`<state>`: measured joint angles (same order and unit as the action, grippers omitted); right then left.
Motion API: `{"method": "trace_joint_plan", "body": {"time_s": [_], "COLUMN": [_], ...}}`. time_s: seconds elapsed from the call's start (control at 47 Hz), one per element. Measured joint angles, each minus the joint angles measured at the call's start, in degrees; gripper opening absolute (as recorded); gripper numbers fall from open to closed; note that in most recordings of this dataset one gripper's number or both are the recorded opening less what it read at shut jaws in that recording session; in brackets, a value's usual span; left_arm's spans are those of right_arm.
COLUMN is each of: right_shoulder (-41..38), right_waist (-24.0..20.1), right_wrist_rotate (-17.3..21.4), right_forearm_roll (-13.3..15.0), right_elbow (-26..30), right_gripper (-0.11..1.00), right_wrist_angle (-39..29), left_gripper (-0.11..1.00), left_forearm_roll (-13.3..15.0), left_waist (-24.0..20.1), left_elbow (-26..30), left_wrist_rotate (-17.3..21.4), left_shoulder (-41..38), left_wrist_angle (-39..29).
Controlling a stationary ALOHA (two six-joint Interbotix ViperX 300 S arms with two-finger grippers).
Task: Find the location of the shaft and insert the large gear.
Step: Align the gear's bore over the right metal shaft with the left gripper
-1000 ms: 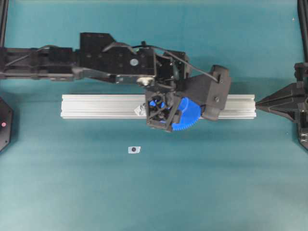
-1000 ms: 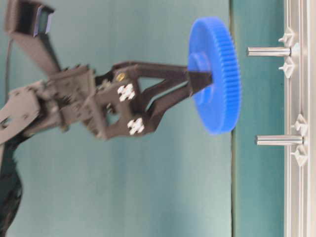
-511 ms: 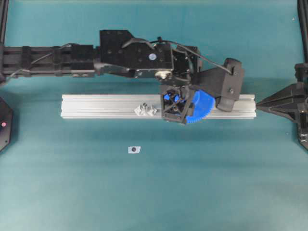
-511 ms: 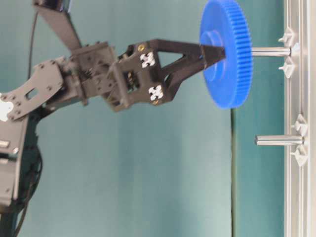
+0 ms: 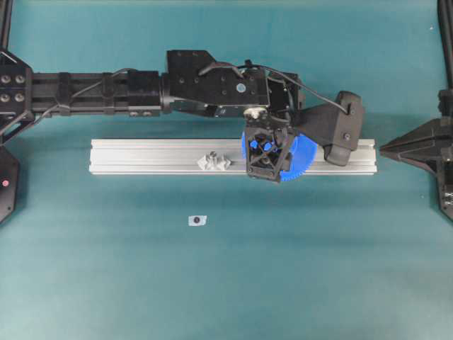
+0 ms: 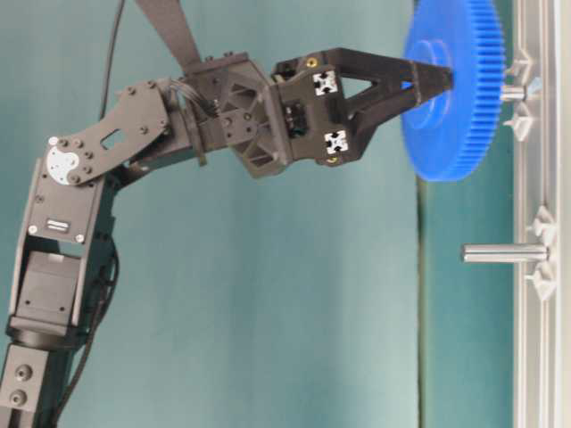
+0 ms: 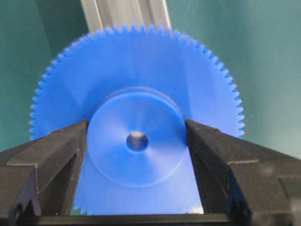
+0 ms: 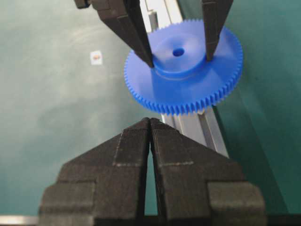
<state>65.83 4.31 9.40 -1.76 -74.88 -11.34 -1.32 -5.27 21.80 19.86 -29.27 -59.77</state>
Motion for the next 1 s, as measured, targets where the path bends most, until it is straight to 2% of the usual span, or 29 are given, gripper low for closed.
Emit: {"method": "trace_joint_plan", "body": {"time_s": [0.447,1.0], "right_shoulder": [0.09,0.09], "right_waist": [0.00,0.18], "right_wrist_rotate": [0.00,-0.09], "right_forearm_roll": [0.00,0.00], "right_elbow": [-0.18,-0.18], "right_gripper": [0.06,0.06], "right_wrist_angle": [-0.09,-0.09], "left_gripper": [0.72,0.72], "left_forearm_roll": [0.09,0.09], "left_waist": [-2.46,-2.46], "left_elbow": [0.00,0.00], "left_wrist_rotate": [0.18,0.09], "left_shoulder": [-0.09,-0.09], "left_wrist_angle": [-0.09,-0.18]}}
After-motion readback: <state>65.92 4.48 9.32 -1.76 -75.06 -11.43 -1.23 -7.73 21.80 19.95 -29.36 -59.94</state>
